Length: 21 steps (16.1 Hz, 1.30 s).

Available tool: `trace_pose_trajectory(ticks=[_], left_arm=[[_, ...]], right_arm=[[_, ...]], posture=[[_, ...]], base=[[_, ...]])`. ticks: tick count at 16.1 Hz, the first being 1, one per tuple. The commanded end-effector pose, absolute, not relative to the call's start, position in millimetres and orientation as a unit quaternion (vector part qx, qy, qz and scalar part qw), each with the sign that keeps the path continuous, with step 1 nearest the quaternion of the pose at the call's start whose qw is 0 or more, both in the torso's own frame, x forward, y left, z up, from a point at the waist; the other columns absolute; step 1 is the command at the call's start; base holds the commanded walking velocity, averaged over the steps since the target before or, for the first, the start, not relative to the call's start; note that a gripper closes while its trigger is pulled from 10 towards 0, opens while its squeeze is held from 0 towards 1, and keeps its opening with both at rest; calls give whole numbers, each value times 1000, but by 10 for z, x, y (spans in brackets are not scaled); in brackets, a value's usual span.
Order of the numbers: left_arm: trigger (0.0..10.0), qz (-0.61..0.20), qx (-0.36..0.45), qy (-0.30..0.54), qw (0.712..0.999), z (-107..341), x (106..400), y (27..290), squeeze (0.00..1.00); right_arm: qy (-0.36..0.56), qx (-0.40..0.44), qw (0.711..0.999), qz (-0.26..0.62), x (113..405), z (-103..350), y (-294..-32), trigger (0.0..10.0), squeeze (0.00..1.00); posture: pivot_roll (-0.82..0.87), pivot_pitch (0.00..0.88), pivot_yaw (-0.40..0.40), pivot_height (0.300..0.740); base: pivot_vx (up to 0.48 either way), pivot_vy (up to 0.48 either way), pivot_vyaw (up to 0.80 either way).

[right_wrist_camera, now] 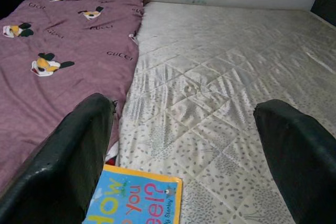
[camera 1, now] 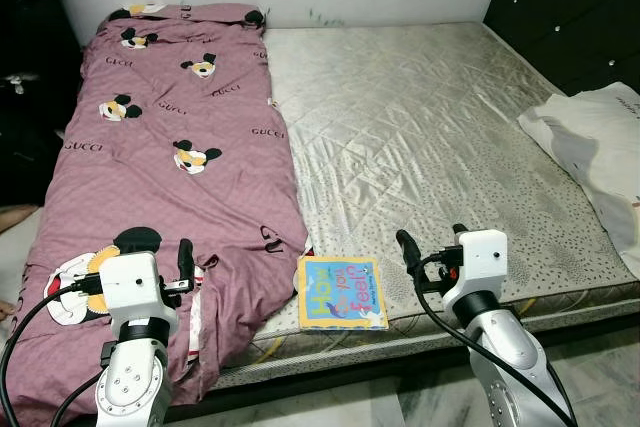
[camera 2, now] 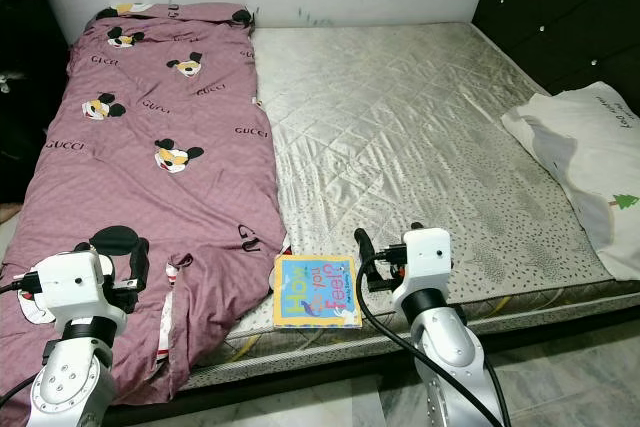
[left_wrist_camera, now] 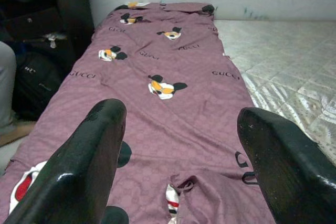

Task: Clean up the room

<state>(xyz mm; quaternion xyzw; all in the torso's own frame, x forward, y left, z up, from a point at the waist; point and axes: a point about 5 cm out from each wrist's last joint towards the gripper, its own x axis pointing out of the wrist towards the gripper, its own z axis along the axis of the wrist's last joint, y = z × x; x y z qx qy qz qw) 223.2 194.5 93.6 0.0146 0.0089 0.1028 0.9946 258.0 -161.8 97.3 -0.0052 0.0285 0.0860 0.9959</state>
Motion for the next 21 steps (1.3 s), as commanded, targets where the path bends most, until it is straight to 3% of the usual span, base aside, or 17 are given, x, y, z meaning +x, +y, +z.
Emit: trace_pose_trajectory(ticks=[1, 12, 21], left_arm=[[10000, 97, 24, 8, 995, 945, 2216, 1929, 0], [10000, 102, 16, 15, 995, 915, 2214, 1934, 0], [10000, 101, 13, 15, 995, 924, 2236, 1922, 0]], right_arm=[[32, -8, 996, 86, 2563, 946, -1628, 10000, 0], [27, -16, 994, 106, 2548, 940, -1574, 10000, 0], [29, -6, 993, 112, 2553, 946, -1553, 10000, 0]], posture=[[45, 109, -41, 740], [46, 97, -37, 736], [41, 111, -38, 628]], base=[[0, 0, 0], [0, 0, 0], [0, 0, 0]])
